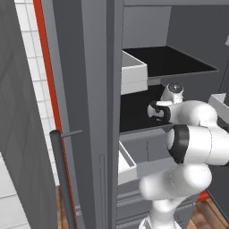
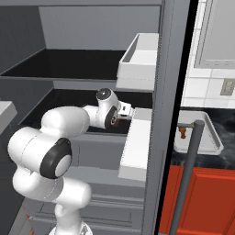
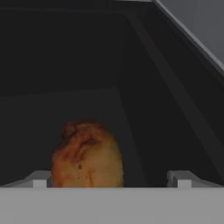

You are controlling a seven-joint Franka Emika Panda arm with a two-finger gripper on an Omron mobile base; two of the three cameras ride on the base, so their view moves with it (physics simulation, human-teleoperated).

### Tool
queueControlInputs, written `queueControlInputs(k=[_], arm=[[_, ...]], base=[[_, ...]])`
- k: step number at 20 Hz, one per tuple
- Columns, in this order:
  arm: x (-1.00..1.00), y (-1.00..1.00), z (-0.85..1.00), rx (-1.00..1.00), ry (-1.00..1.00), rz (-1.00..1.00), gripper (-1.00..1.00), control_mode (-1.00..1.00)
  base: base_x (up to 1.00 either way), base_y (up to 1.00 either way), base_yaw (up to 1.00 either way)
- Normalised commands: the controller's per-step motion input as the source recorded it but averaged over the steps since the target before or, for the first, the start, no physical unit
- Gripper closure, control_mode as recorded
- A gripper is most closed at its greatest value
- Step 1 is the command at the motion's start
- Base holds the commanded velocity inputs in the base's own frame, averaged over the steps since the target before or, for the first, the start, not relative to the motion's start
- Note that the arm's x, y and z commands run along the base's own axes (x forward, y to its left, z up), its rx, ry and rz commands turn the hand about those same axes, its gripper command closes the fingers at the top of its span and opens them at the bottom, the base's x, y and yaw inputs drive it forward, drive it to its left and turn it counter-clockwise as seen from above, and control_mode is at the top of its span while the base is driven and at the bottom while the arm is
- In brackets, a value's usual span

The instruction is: Place one lemon and one chicken drumstick in each tupperware on the nearby counter, to pack two identical lunches.

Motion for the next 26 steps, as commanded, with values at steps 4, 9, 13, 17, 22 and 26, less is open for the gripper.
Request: queueControlInputs(k=[4,9,13,17,22,26], arm=[[0.34,0.03,-0.45,0.00,0.00,0.00,-1.00,-1.00],[-0.34,0.18,-0.99,-0.03,0.00,0.00,1.00,-1.00],[-1.00,0.00,-1.00,-0.01,0.00,-0.03,1.00,-1.00],[-0.96,0.00,-0.99,0.00,-0.01,-0.06,1.00,-1.00],[-0.75,0.10,-0.09,0.00,-0.03,0.00,1.00,-1.00],[-1.00,0.26,0.52,0.00,0.01,0.08,1.00,-1.00]], base=[[0.00,0.00,0.00],[0.00,0.00,0.00],[0.00,0.00,0.00],[0.00,0.00,0.00],[0.00,0.00,0.00],[0.00,0.00,0.00]])
